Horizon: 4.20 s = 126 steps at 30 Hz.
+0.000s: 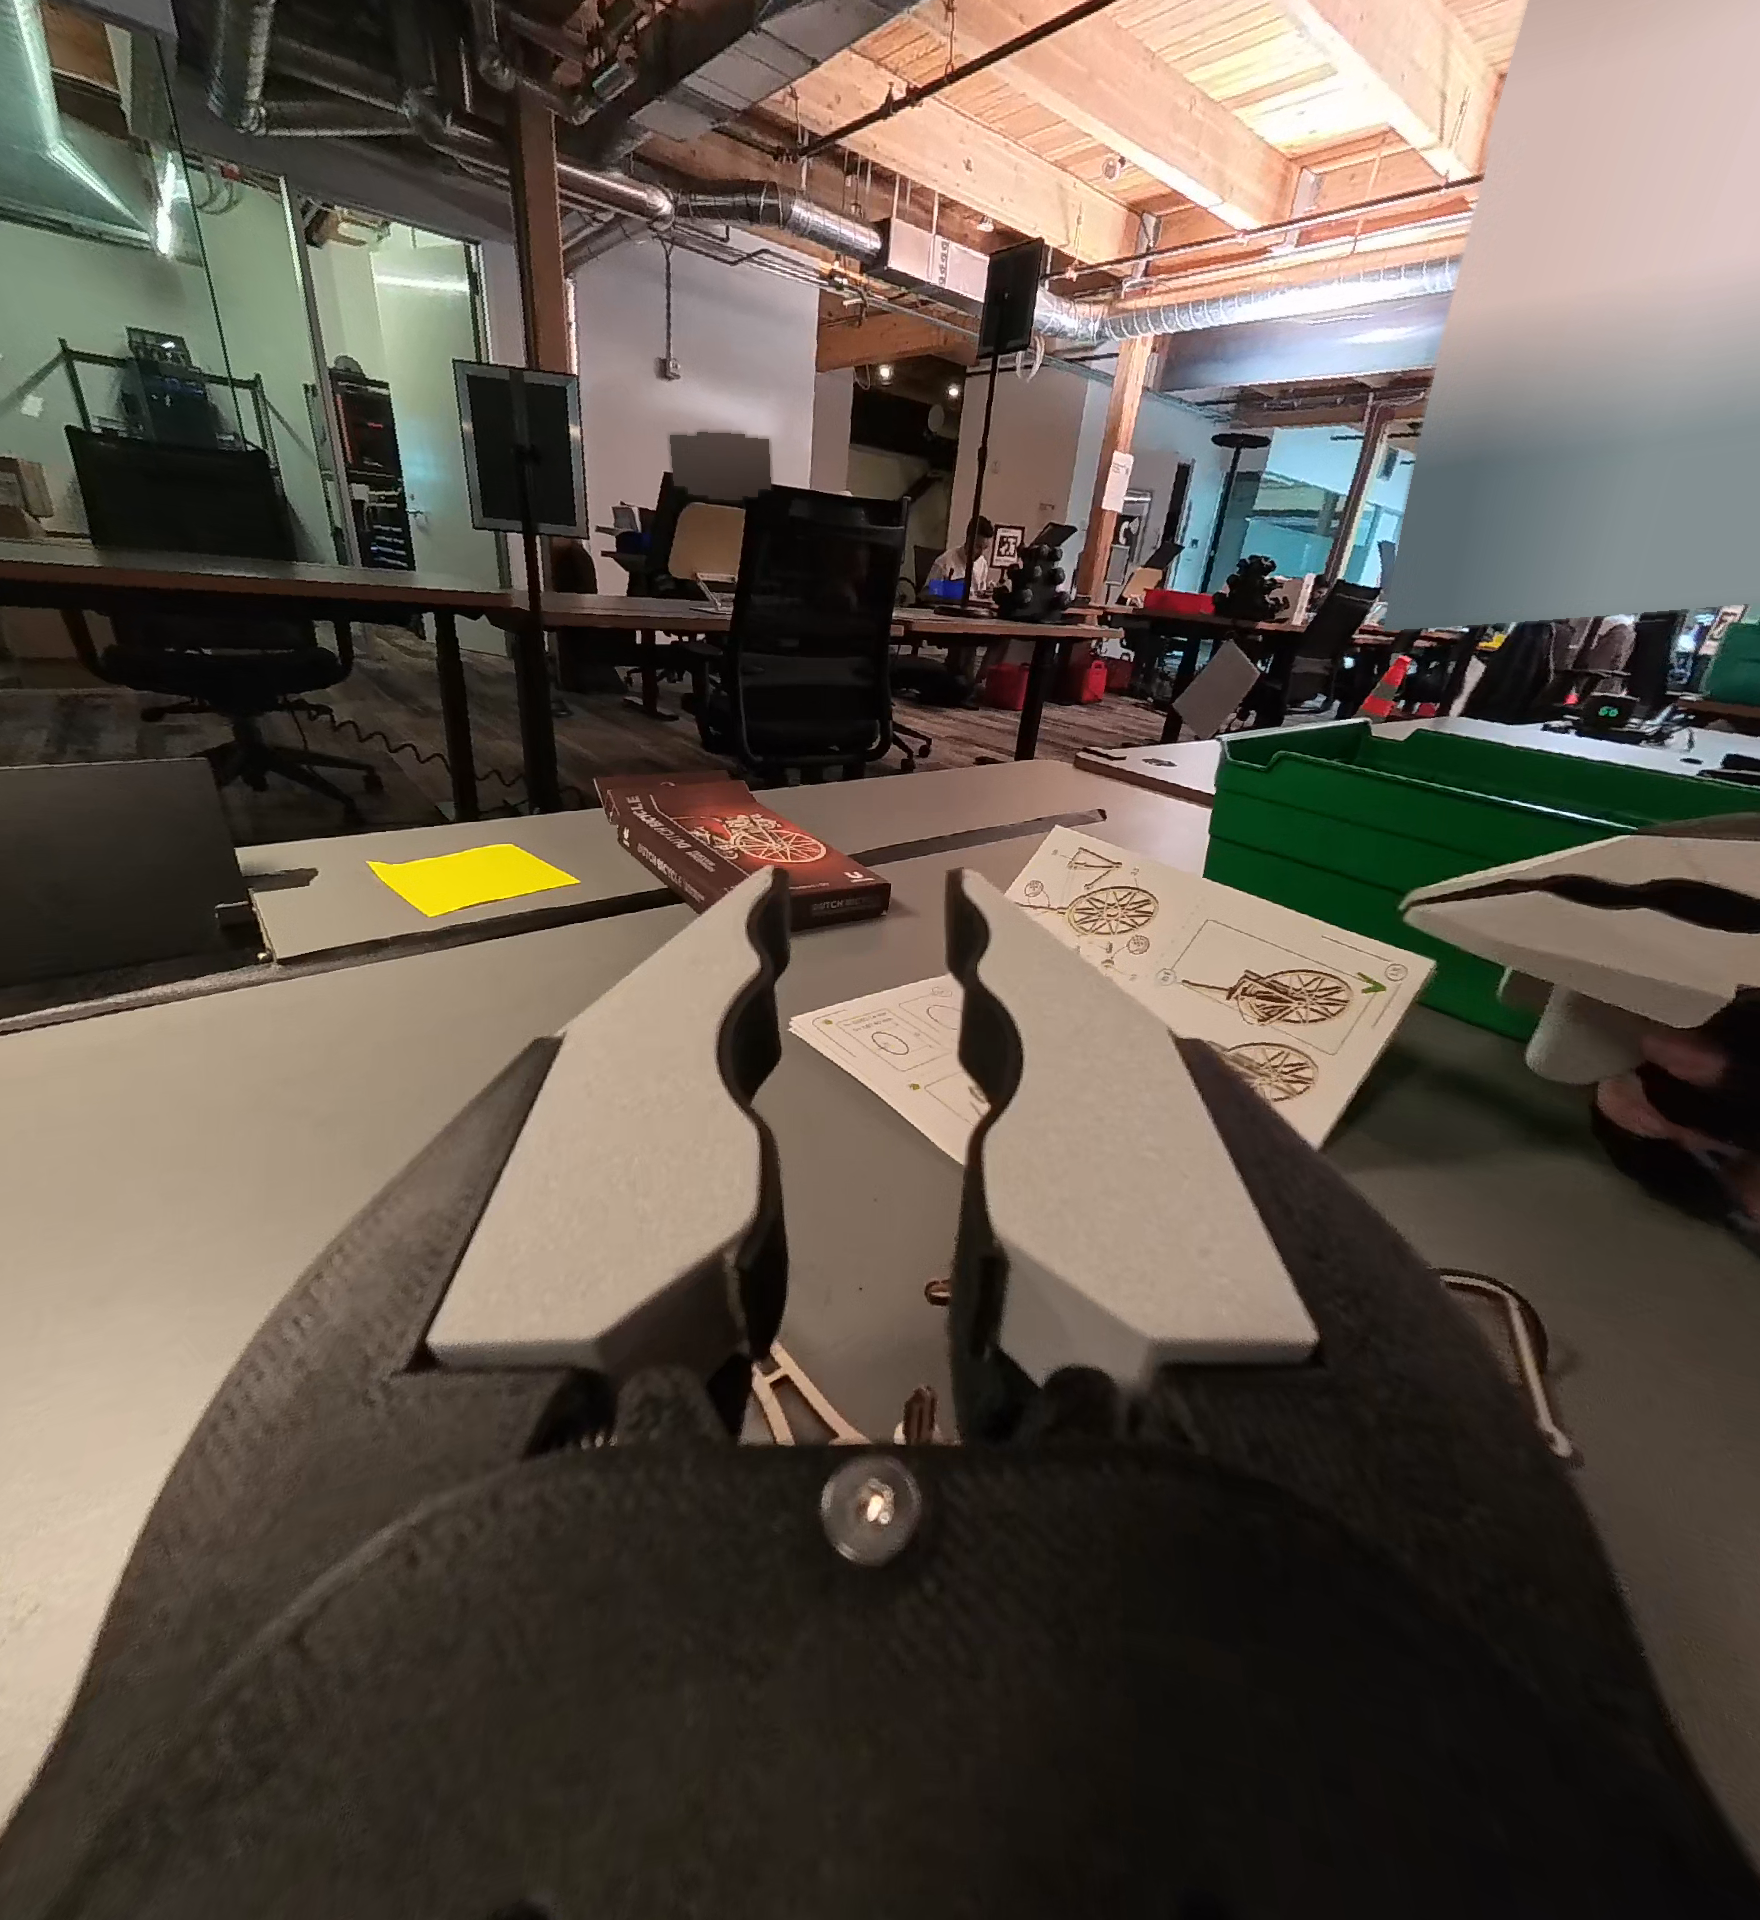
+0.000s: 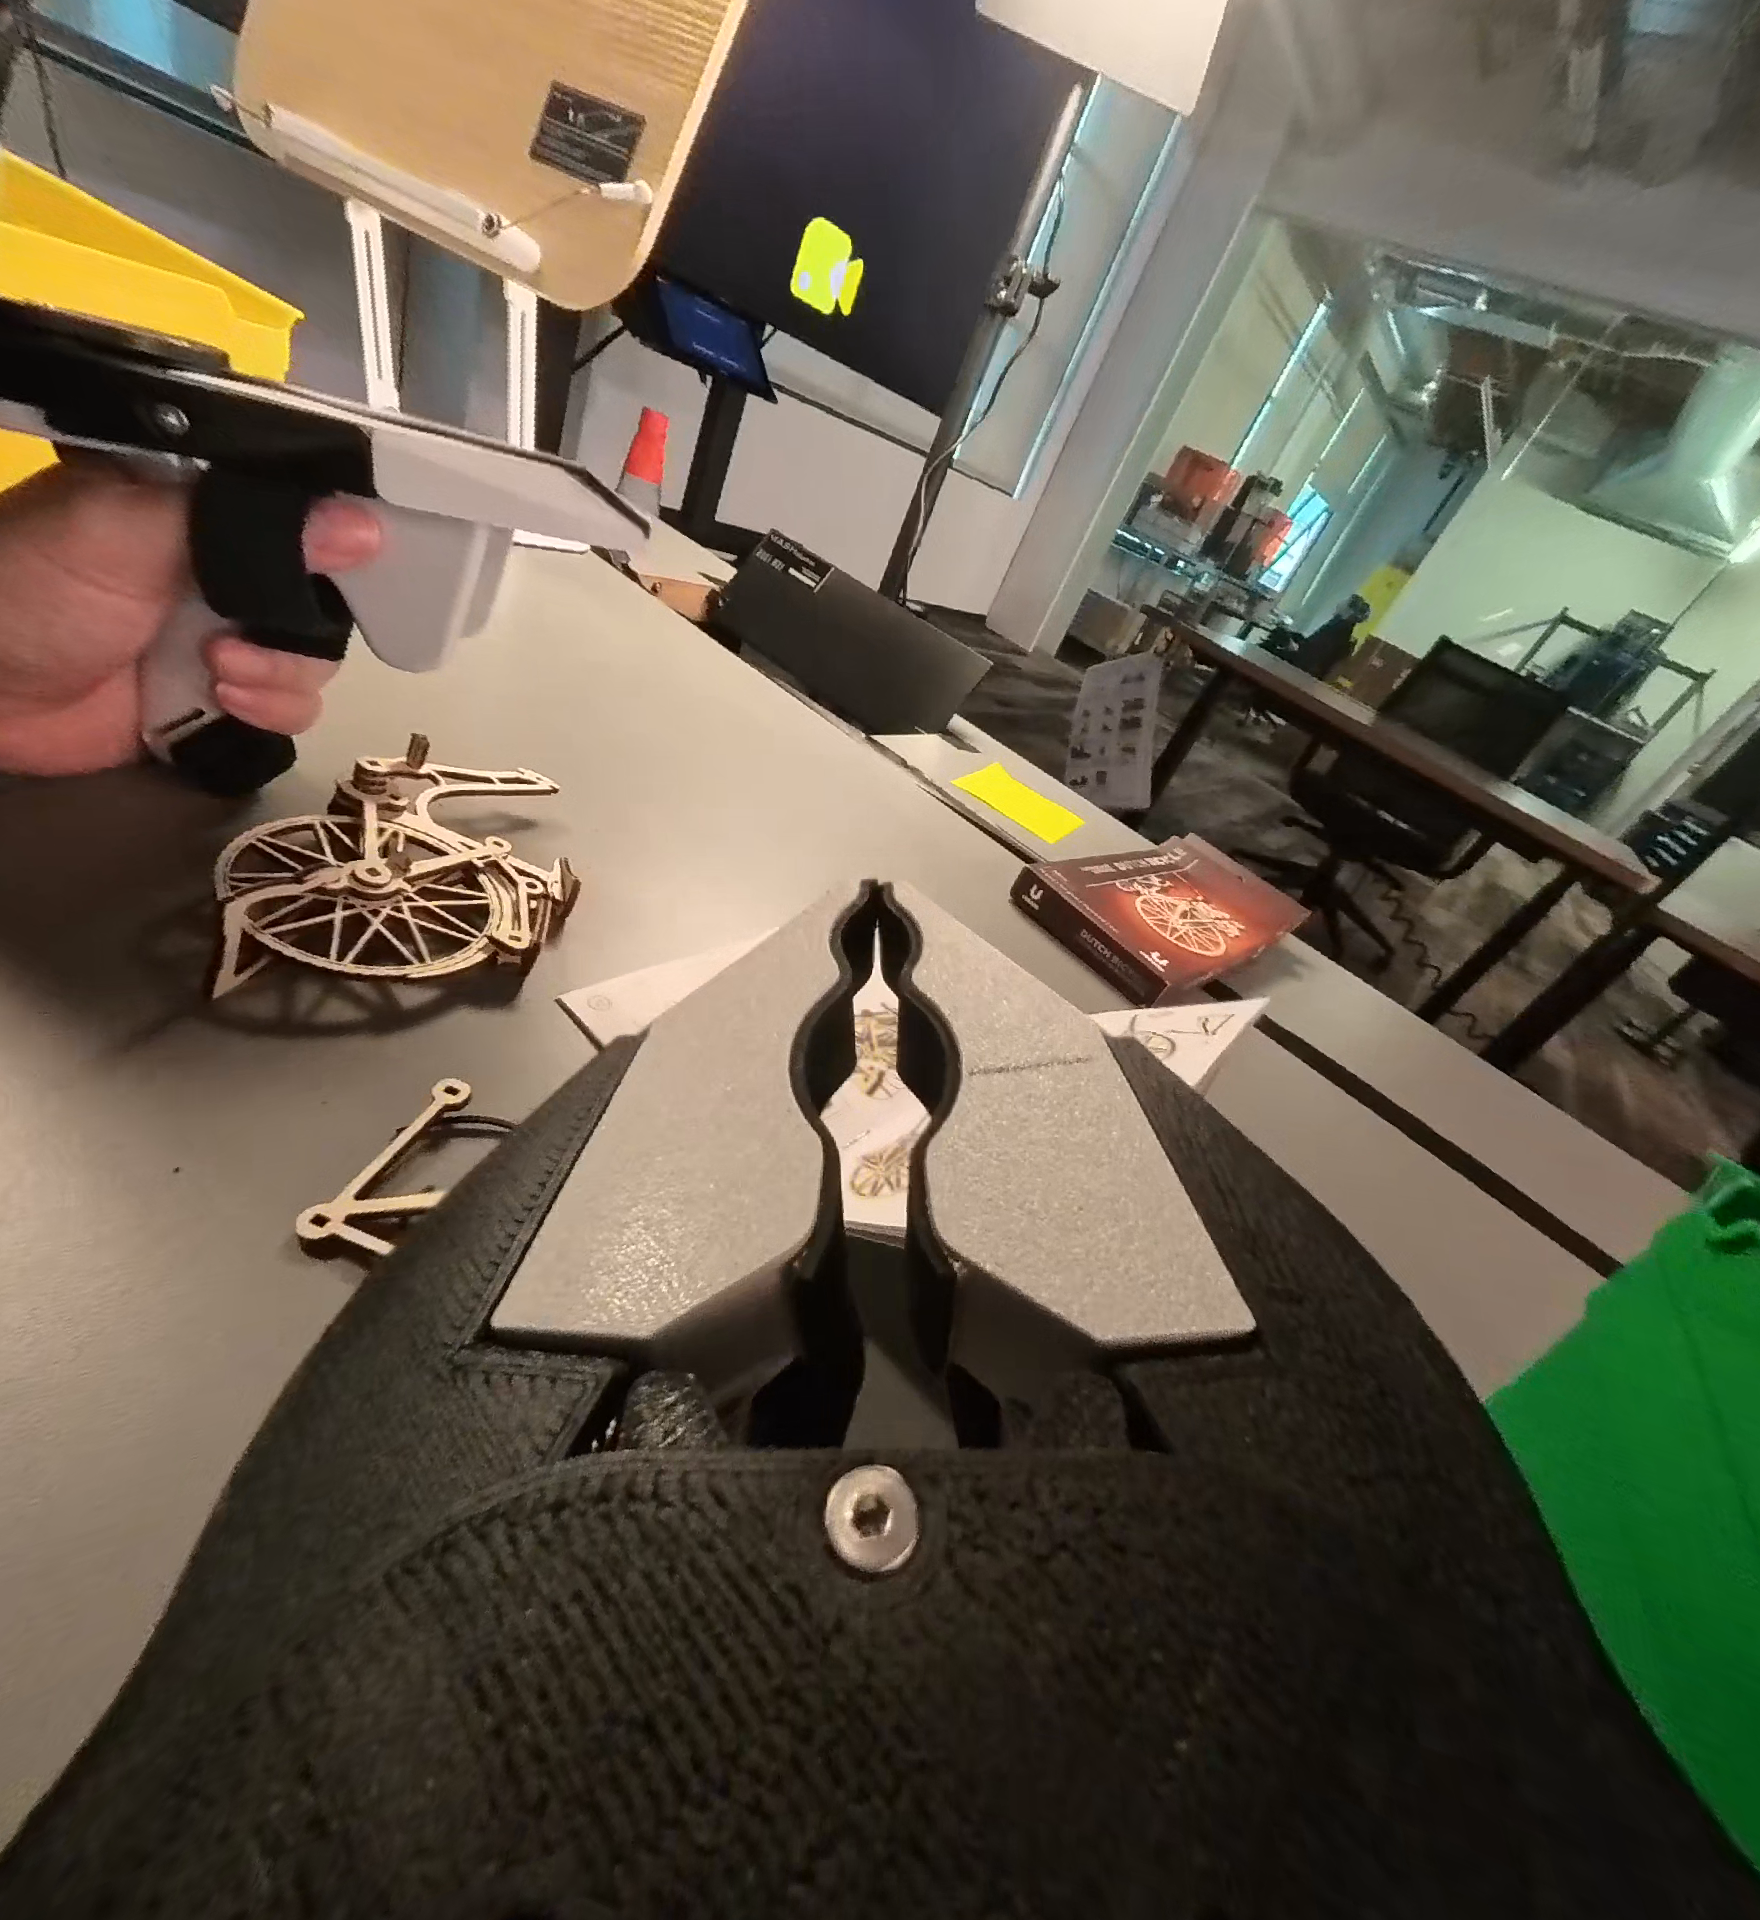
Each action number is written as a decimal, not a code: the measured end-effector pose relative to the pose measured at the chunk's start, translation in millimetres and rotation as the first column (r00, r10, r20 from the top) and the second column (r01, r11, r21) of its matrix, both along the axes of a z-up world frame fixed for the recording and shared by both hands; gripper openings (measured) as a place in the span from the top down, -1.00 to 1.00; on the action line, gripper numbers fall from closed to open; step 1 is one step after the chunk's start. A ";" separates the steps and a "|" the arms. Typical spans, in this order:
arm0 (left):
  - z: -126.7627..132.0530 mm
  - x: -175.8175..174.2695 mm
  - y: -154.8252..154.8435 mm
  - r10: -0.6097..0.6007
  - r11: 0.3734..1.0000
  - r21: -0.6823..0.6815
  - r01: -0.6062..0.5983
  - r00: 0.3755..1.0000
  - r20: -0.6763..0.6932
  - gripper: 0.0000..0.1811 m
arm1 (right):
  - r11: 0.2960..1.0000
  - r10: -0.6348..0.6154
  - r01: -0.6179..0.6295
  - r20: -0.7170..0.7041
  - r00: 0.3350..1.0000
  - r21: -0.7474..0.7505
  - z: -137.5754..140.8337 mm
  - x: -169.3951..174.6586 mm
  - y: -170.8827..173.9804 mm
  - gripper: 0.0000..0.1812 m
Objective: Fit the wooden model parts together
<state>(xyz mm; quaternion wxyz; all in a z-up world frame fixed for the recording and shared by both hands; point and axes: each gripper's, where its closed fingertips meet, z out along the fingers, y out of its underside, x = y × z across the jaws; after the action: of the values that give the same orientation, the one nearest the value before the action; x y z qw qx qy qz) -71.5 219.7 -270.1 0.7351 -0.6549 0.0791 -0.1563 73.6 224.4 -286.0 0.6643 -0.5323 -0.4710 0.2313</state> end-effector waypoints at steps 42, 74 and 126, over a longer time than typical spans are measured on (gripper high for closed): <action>2.7 28.1 -19.5 0.013 0.997 0.078 0.006 0.971 -0.239 0.74 | 0.709 -0.153 0.368 0.377 0.913 -0.602 -95.9 -9.0 48.8 0.60; 2.3 28.2 -20.8 -0.013 0.997 0.070 0.028 0.977 -0.214 0.75 | 0.988 0.018 -0.034 0.102 0.995 0.151 1.4 -0.6 -11.7 1.00; 83.2 4.1 -122.0 0.002 0.999 0.035 -0.002 1.000 -0.011 0.68 | 1.000 -0.011 0.008 0.094 0.996 0.027 -10.4 1.3 4.6 1.00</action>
<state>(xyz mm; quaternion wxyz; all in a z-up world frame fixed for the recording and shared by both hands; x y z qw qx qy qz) -67.4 97.7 -186.8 0.7461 -0.6429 0.0852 -0.1508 74.9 229.0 -296.4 0.6497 -0.5359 -0.5021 0.1965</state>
